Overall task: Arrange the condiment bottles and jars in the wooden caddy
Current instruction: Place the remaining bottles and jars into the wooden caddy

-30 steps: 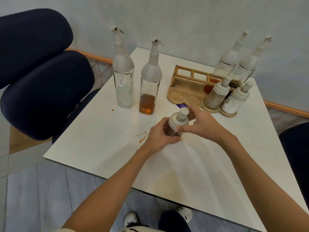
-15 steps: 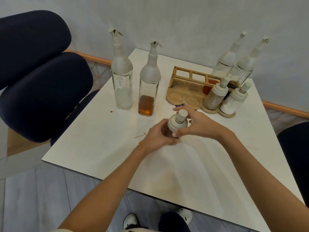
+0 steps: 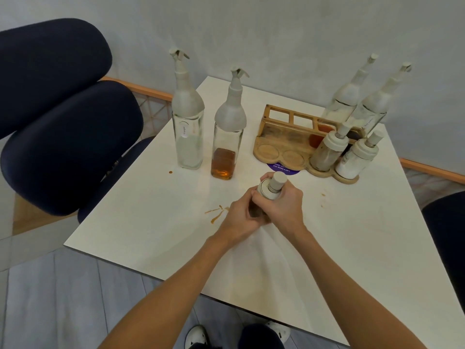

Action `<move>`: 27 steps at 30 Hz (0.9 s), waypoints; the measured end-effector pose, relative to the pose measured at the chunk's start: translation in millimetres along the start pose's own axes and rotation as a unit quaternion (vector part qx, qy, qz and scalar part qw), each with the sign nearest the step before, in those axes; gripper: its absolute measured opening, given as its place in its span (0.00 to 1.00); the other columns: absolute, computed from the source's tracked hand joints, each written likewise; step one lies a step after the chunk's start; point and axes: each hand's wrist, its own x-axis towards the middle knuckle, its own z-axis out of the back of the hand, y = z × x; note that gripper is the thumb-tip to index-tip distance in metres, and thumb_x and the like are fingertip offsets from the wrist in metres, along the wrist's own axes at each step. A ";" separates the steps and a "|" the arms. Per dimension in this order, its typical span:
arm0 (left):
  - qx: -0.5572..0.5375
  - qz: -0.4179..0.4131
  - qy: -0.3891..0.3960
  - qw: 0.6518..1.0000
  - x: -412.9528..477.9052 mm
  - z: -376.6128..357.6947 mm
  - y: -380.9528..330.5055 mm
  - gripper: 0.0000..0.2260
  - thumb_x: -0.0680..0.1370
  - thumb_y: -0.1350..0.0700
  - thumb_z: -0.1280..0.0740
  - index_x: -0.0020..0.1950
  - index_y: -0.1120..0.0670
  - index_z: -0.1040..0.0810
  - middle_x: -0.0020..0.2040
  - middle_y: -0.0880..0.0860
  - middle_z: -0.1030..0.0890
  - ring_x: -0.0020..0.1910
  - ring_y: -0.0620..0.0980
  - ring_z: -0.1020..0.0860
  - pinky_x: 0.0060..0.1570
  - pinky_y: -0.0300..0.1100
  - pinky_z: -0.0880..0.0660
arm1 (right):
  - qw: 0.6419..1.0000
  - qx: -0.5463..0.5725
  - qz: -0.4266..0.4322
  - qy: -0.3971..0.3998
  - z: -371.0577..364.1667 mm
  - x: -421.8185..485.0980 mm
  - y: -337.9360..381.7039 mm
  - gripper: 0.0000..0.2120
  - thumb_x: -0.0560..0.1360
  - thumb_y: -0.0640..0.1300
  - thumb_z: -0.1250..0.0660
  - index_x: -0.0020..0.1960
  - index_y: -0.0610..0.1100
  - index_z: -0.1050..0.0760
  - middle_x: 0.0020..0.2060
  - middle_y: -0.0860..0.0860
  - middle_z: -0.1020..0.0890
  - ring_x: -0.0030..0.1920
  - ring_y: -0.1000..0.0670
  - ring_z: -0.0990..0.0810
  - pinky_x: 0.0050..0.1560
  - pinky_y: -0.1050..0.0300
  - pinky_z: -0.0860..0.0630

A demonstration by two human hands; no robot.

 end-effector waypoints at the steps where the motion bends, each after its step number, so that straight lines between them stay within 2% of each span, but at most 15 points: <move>1: 0.012 -0.005 -0.005 1.000 -0.6 -1.4 1.0 0.28 0.72 0.58 0.24 0.68 0.45 0.31 0.55 0.31 0.26 0.53 0.22 0.28 0.48 0.18 0.33 | 1.000 -0.002 0.001 -0.011 -2.0 -0.9 -0.2 0.17 0.63 0.44 0.23 0.50 0.50 0.23 0.42 0.57 0.18 0.46 0.59 0.19 0.46 0.70 0.24; 5: 0.030 -0.016 -0.030 0.999 -1.5 -6.8 6.0 0.26 0.73 0.59 0.26 0.68 0.47 0.31 0.57 0.37 0.25 0.53 0.25 0.27 0.51 0.20 0.32 | 0.998 -0.006 0.003 -0.055 -9.0 -2.2 -0.4 0.17 0.64 0.44 0.23 0.50 0.50 0.23 0.42 0.57 0.19 0.45 0.60 0.21 0.44 0.77 0.29; 11: 0.035 -0.040 -0.050 0.997 -5.7 -16.0 8.3 0.27 0.74 0.60 0.27 0.70 0.51 0.33 0.62 0.43 0.25 0.62 0.40 0.26 0.59 0.27 0.29 | 0.996 -0.019 0.002 -0.092 -16.3 -3.4 -1.1 0.18 0.65 0.45 0.23 0.52 0.48 0.23 0.44 0.55 0.19 0.45 0.57 0.21 0.46 0.78 0.31; 13: 0.034 -0.035 -0.053 0.997 -6.2 -17.0 7.7 0.26 0.74 0.60 0.27 0.69 0.49 0.33 0.63 0.43 0.26 0.61 0.39 0.26 0.59 0.28 0.29 | 0.996 -0.018 -0.001 -0.092 -16.4 -3.6 -0.8 0.18 0.65 0.46 0.23 0.53 0.48 0.23 0.44 0.54 0.19 0.46 0.57 0.21 0.47 0.74 0.29; 16: 0.032 -0.033 -0.055 0.997 -6.5 -16.4 8.0 0.25 0.74 0.59 0.27 0.66 0.45 0.34 0.61 0.41 0.25 0.58 0.30 0.26 0.55 0.24 0.30 | 0.996 -0.004 -0.015 -0.086 -14.6 -3.3 -0.2 0.17 0.65 0.45 0.23 0.51 0.48 0.23 0.44 0.54 0.18 0.46 0.56 0.20 0.48 0.67 0.25; 19: 0.024 -0.023 -0.049 0.998 -4.7 -11.3 6.3 0.25 0.73 0.58 0.25 0.64 0.45 0.32 0.58 0.37 0.24 0.56 0.27 0.26 0.53 0.23 0.30 | 0.998 0.000 -0.025 -0.064 -10.6 -2.7 2.4 0.17 0.65 0.45 0.23 0.51 0.48 0.24 0.43 0.54 0.19 0.46 0.57 0.20 0.45 0.71 0.28; 22: 0.017 -0.006 -0.040 0.999 1.0 -7.5 1.7 0.26 0.71 0.59 0.24 0.62 0.44 0.31 0.53 0.34 0.24 0.52 0.24 0.25 0.47 0.21 0.30 | 0.999 -0.002 -0.045 -0.011 -2.1 1.4 5.4 0.19 0.66 0.47 0.22 0.53 0.48 0.25 0.45 0.54 0.19 0.47 0.56 0.21 0.48 0.66 0.25; 24: 0.014 -0.002 -0.033 0.999 7.0 -8.1 -1.1 0.26 0.70 0.60 0.23 0.62 0.45 0.31 0.51 0.34 0.24 0.48 0.22 0.26 0.43 0.20 0.30 | 0.998 -0.003 -0.049 0.032 8.1 5.7 6.7 0.22 0.66 0.49 0.22 0.57 0.48 0.26 0.47 0.53 0.20 0.49 0.56 0.21 0.49 0.63 0.25; 27: 0.016 -0.004 -0.021 1.000 19.2 -13.4 -7.7 0.26 0.70 0.60 0.23 0.63 0.48 0.29 0.50 0.37 0.22 0.46 0.25 0.24 0.41 0.22 0.29 | 0.997 0.001 -0.043 0.068 29.2 14.8 6.6 0.24 0.67 0.51 0.22 0.58 0.49 0.28 0.50 0.53 0.22 0.50 0.57 0.23 0.48 0.65 0.28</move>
